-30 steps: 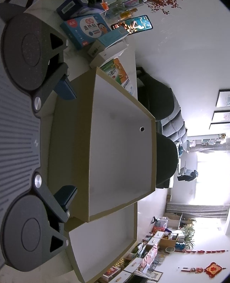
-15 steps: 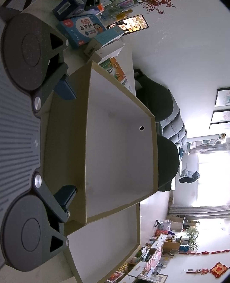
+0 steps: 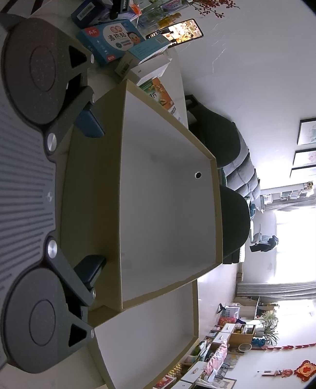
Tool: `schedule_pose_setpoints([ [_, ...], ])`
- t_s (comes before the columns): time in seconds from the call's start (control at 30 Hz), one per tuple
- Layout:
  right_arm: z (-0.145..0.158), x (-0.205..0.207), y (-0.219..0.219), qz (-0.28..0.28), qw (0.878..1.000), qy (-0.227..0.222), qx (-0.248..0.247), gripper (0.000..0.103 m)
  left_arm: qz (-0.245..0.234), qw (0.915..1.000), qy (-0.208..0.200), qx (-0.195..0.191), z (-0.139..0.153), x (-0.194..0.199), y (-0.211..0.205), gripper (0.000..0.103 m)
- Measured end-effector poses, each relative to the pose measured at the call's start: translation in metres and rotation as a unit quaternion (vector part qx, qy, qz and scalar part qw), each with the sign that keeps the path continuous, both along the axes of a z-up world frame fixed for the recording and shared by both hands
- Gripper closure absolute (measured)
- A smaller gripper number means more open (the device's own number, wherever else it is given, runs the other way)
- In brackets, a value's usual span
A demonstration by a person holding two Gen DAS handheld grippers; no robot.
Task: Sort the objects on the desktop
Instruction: 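Lower the left tool over the tall purple box and close on it, then lift the purple box with the left tool toward the cardboard box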
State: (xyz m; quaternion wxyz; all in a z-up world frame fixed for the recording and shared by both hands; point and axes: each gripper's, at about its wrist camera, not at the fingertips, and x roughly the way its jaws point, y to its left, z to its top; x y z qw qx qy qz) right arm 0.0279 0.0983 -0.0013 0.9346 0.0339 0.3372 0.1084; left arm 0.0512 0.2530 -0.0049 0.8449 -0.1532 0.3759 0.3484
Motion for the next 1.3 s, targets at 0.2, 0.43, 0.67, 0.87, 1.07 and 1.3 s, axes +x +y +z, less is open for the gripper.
schedule_pose_setpoints([
  [0.2,0.002,-0.003,0.0,-0.002,1.0,-0.003,0.0,0.0,0.0,1.0,-0.006,0.005,0.0,-0.005,-0.001,0.035],
  [0.43,0.007,-0.009,0.005,0.004,1.0,-0.011,-0.002,0.0,-0.004,0.9998,-0.009,0.017,0.0,-0.014,-0.002,0.038],
  [0.67,0.013,-0.016,0.009,0.005,1.0,-0.018,-0.005,0.0,-0.005,0.9995,-0.024,0.021,0.004,-0.025,-0.002,0.039],
  [0.87,0.016,-0.023,0.012,0.008,1.0,-0.023,-0.007,0.0,-0.006,0.9989,-0.039,0.026,0.008,-0.032,-0.004,0.04],
  [1.07,0.018,-0.026,0.015,0.009,1.0,-0.025,-0.009,0.0,-0.01,0.9978,-0.053,0.039,0.015,-0.039,-0.009,0.04],
  [1.3,0.019,-0.031,0.021,0.015,0.999,-0.026,-0.01,0.0,-0.023,0.9962,-0.071,0.046,0.026,-0.047,-0.016,0.04],
])
